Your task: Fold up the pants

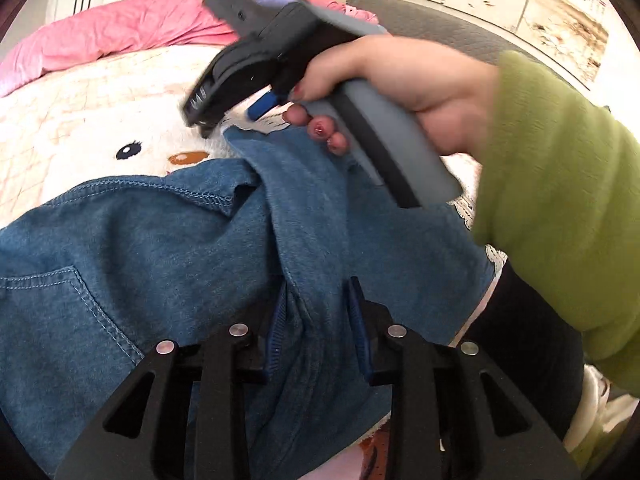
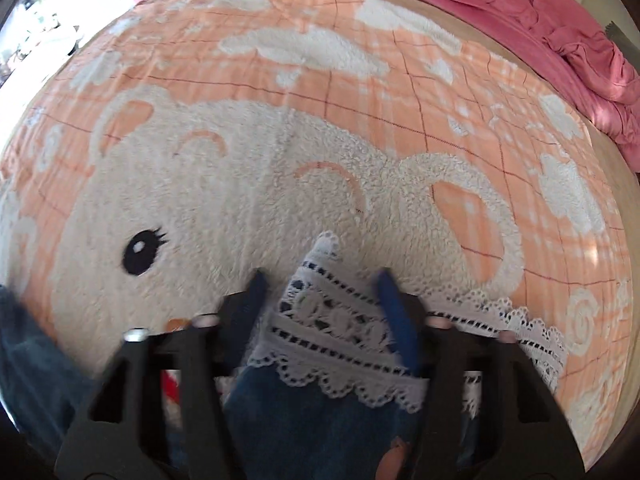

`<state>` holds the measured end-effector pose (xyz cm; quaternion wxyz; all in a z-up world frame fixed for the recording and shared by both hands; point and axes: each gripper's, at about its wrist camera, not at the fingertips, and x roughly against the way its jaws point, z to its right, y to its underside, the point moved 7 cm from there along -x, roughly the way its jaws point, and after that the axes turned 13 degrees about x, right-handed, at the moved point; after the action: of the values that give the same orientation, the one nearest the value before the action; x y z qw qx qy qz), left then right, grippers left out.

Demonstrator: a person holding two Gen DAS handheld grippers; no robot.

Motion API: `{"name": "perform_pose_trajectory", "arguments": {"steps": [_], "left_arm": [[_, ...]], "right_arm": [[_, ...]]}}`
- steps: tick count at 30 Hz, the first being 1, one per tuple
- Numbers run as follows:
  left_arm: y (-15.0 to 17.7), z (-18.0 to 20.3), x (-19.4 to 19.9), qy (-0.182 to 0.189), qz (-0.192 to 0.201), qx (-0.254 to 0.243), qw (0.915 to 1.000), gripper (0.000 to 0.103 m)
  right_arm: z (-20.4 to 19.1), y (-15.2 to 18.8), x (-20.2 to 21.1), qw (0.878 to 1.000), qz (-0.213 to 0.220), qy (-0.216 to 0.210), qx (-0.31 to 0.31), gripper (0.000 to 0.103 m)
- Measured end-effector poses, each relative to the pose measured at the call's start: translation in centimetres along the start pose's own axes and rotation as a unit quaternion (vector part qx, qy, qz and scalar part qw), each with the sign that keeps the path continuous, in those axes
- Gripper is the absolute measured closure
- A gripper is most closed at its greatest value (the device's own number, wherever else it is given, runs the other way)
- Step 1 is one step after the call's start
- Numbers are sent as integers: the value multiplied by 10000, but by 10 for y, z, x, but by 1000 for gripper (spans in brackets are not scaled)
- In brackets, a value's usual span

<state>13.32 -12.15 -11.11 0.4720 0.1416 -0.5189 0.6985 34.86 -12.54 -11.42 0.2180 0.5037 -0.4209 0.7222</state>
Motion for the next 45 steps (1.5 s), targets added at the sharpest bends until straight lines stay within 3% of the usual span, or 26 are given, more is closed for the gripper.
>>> {"name": "perform_pose_trajectory", "arguments": {"steps": [1, 2, 4, 6, 12, 14, 17, 21, 26, 31, 37, 45], "left_arm": [[0, 0, 1, 28, 23, 10, 10000, 75], [2, -2, 4, 79, 51, 63, 9999, 74], [1, -4, 8, 184, 106, 147, 9997, 72], [-1, -7, 10, 249, 185, 243, 9992, 60], [-5, 0, 11, 325, 352, 250, 9985, 60], [-7, 4, 10, 312, 372, 144, 9987, 63], [-8, 15, 14, 352, 377, -87, 9986, 77], [2, 29, 18, 264, 340, -534, 9976, 90], [17, 39, 22, 203, 241, -970, 9948, 90], [25, 40, 24, 44, 155, -1175, 9929, 90], [32, 35, 22, 92, 28, -1157, 9932, 90], [35, 35, 21, -3, -54, -1252, 9921, 91]], "right_arm": [[4, -1, 2, 9999, 84, -89, -59, 93], [9, -1, 8, 9994, 200, -223, -178, 98], [20, 1, 27, 9965, 513, -469, -470, 98], [37, 11, 53, 9916, 837, -610, -773, 98], [95, 72, 126, 9751, 1471, -526, -1577, 98], [107, 97, 143, 9693, 1600, -505, -1797, 98], [117, 138, 158, 9598, 1700, -577, -2160, 98], [120, 190, 169, 9430, 1784, -720, -2717, 98], [115, 239, 175, 9279, 1800, -899, -3139, 98], [96, 283, 163, 9213, 1529, -1051, -3417, 98], [84, 314, 150, 9142, 1314, -1240, -3627, 96], [89, 313, 152, 9128, 1324, -1304, -3636, 94]]}}
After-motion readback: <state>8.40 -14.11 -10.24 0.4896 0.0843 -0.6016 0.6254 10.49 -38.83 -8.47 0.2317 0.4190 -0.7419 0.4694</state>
